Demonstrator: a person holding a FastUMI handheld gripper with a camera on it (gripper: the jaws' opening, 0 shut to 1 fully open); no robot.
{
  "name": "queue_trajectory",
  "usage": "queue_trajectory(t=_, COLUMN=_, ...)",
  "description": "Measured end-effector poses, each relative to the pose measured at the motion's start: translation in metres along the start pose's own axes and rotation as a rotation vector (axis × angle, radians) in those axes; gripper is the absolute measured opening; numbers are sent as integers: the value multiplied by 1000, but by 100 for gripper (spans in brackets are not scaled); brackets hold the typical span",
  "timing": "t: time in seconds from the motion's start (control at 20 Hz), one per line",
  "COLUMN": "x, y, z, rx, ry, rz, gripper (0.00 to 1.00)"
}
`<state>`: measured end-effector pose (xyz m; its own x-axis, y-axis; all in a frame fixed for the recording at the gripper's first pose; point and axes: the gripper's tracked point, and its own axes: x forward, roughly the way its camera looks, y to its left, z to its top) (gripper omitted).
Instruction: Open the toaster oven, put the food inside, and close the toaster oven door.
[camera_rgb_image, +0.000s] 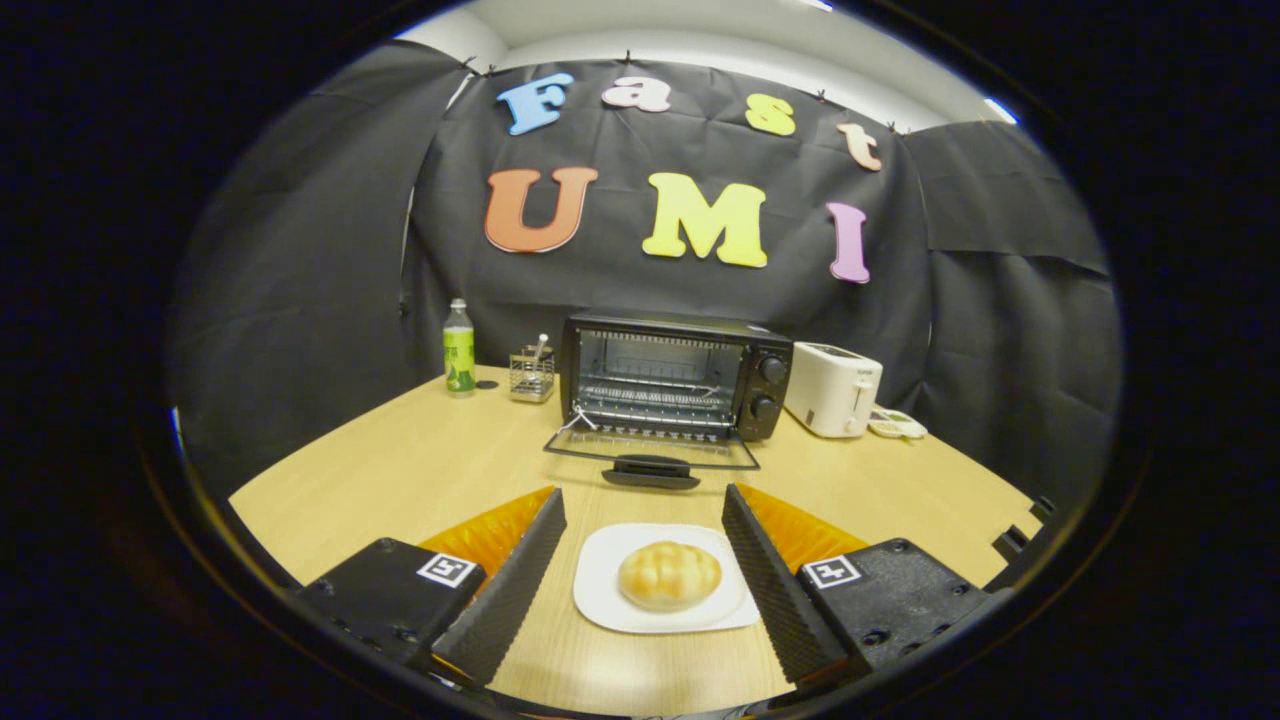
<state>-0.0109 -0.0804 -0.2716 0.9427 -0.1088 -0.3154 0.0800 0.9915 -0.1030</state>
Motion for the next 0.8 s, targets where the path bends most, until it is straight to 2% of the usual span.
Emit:
queue_trajectory(t=0.15, x=4, y=-13, z=-29, rx=-3, ry=31, rz=-28, gripper=100)
queue_trajectory(t=0.5, x=21, y=-33, z=-78, rx=62, ry=109, rz=-24, gripper=100)
queue_trajectory(t=0.8, x=29, y=-33, z=-92, rx=37, ry=139, rz=-12, gripper=100)
